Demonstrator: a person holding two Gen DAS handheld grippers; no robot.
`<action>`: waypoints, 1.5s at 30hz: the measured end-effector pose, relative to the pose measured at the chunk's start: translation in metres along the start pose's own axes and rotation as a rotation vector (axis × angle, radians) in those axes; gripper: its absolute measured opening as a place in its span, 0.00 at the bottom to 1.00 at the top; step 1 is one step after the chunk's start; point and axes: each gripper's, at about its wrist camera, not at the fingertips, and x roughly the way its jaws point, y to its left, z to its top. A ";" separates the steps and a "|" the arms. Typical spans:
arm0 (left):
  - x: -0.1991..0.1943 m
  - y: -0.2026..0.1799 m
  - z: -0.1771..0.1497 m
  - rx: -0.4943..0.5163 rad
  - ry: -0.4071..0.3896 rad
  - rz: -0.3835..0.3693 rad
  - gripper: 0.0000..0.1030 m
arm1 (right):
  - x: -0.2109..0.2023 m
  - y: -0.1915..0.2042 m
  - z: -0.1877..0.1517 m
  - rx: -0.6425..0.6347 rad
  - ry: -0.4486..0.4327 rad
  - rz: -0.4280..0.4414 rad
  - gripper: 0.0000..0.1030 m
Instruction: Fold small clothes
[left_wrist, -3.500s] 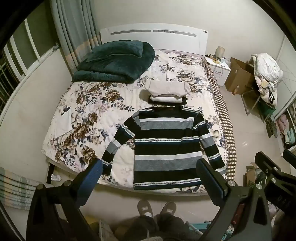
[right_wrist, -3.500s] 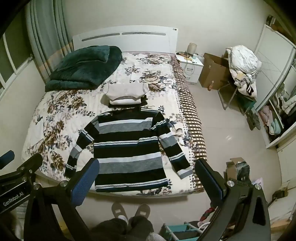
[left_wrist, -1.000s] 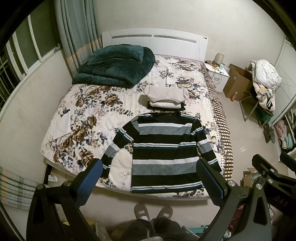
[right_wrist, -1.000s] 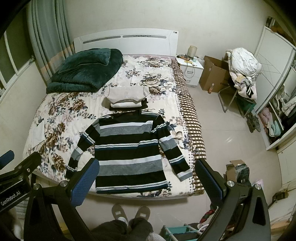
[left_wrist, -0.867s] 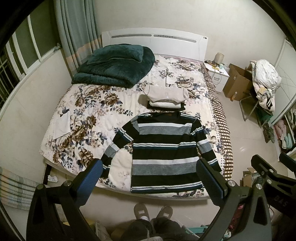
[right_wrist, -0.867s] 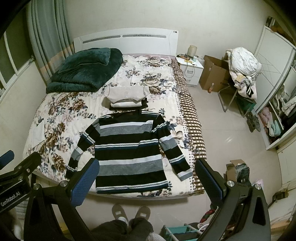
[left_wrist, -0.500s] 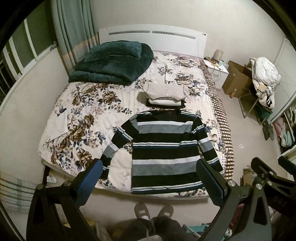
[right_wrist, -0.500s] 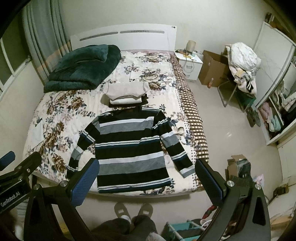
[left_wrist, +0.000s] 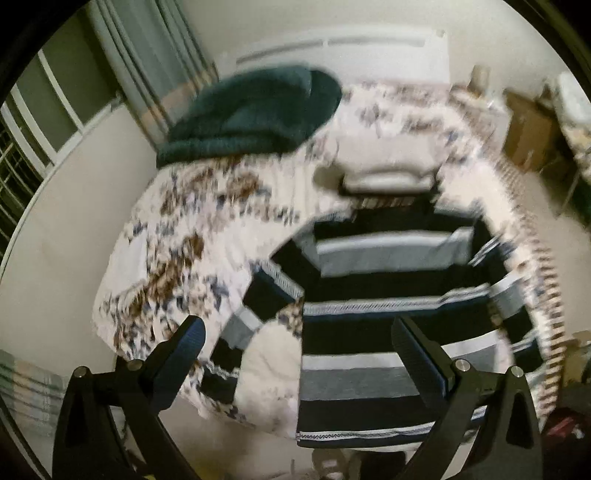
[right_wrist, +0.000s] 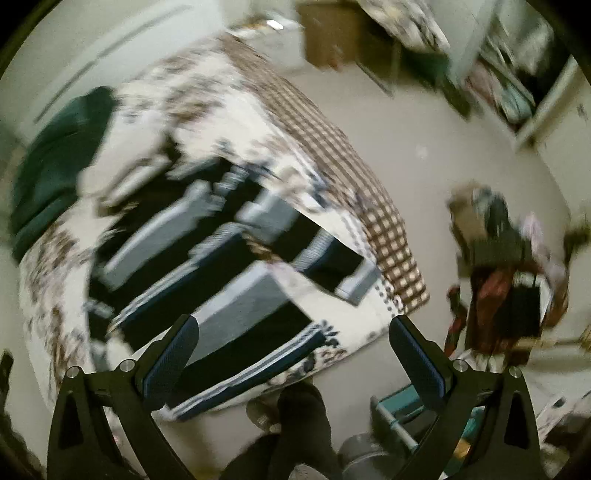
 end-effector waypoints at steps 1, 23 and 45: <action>0.022 -0.006 -0.006 -0.009 0.036 0.009 1.00 | 0.024 -0.012 0.006 0.018 0.016 -0.009 1.00; 0.262 -0.077 -0.103 -0.073 0.347 0.083 1.00 | 0.366 -0.131 0.006 0.468 0.194 0.190 0.09; 0.268 -0.050 -0.105 -0.091 0.332 0.019 1.00 | 0.348 -0.202 0.031 0.803 0.132 0.262 0.71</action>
